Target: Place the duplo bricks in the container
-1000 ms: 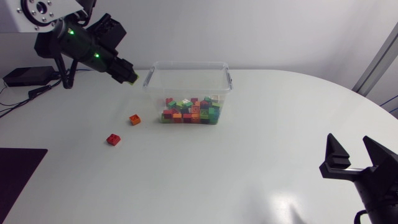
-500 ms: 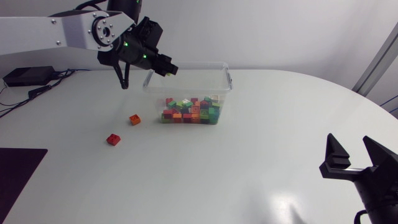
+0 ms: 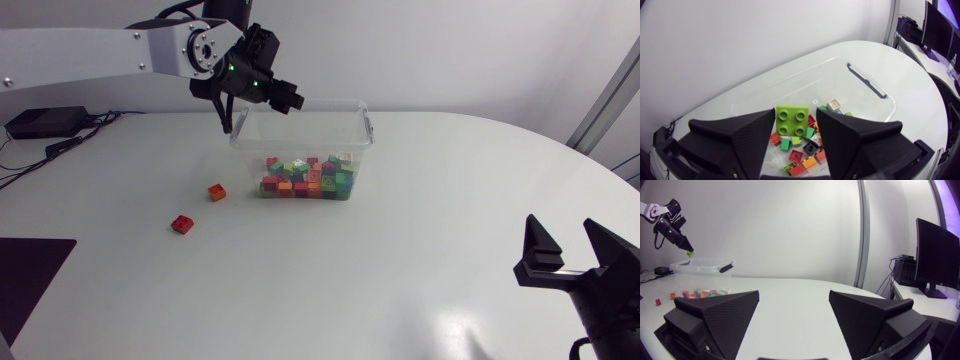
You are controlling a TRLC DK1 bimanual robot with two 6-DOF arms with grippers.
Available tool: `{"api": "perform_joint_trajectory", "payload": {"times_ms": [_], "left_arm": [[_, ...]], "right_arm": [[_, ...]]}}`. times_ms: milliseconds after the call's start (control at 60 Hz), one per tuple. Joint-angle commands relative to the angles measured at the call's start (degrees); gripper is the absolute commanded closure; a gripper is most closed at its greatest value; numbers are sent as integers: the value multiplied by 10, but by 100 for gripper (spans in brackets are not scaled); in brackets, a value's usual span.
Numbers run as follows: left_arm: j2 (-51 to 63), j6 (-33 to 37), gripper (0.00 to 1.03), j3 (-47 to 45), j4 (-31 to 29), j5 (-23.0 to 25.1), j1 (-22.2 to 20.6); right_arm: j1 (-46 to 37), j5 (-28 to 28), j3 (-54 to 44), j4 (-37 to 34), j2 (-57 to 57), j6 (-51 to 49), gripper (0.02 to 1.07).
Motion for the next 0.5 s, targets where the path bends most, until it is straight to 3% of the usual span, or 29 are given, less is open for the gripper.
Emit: {"api": "perform_joint_trajectory", "payload": {"times_ms": [0, 217, 400, 483], "left_arm": [[6, -9, 5, 16, 6, -5, 2], [-98, 26, 5, -3, -48, -5, 48], [-191, 104, 5, -70, -92, 3, 121], [-205, 147, 6, -100, -110, 33, 172]], "right_arm": [[2, -3, -9, -2, -3, 10, 6], [2, -3, -9, -2, -3, 10, 6], [2, -3, -9, -2, -3, 10, 6], [2, -3, -9, -2, -3, 10, 6]]}}
